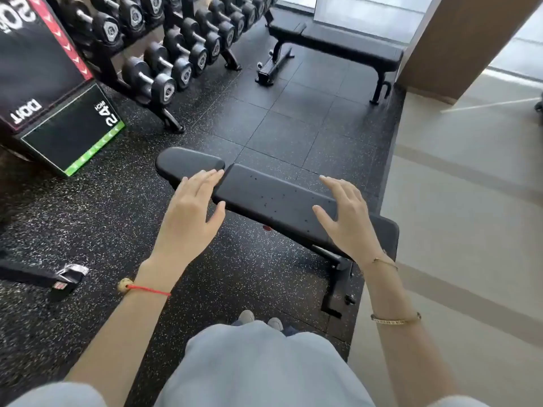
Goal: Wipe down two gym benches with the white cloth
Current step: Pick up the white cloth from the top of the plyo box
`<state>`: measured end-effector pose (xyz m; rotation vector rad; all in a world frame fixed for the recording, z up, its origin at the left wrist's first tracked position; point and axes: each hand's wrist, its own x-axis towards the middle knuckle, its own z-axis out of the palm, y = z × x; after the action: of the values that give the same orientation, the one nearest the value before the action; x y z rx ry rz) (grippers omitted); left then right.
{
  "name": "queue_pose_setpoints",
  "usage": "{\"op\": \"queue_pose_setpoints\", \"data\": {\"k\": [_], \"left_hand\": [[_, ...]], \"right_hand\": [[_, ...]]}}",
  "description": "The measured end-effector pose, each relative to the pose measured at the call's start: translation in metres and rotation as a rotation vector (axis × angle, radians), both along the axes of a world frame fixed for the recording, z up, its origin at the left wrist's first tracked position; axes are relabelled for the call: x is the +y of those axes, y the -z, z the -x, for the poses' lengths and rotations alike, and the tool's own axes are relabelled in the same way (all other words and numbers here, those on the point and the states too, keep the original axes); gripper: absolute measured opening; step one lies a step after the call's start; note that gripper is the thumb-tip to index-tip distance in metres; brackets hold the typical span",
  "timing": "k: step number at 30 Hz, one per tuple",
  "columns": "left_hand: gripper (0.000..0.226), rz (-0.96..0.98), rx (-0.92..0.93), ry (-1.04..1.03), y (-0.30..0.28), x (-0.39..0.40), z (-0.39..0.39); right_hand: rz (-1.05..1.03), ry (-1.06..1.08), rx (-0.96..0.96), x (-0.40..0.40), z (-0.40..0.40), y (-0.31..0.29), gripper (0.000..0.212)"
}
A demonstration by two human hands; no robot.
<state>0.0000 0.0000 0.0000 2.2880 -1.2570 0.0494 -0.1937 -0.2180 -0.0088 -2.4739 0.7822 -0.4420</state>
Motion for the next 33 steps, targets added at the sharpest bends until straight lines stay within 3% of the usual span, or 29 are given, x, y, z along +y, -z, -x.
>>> {"op": "queue_pose_setpoints", "data": {"k": [17, 24, 33], "left_hand": [[0.052, -0.023, 0.130, -0.378, 0.023, 0.094, 0.008], [0.053, -0.045, 0.171, -0.534, 0.033, 0.148, -0.047], [0.051, -0.022, 0.152, -0.726, 0.019, 0.247, -0.176]], "right_hand": [[-0.083, -0.281, 0.129, 0.043, -0.066, 0.026, 0.054], [-0.090, -0.447, 0.185, 0.085, -0.169, 0.034, 0.054], [-0.095, -0.619, 0.121, 0.180, -0.348, 0.037, 0.052]]}}
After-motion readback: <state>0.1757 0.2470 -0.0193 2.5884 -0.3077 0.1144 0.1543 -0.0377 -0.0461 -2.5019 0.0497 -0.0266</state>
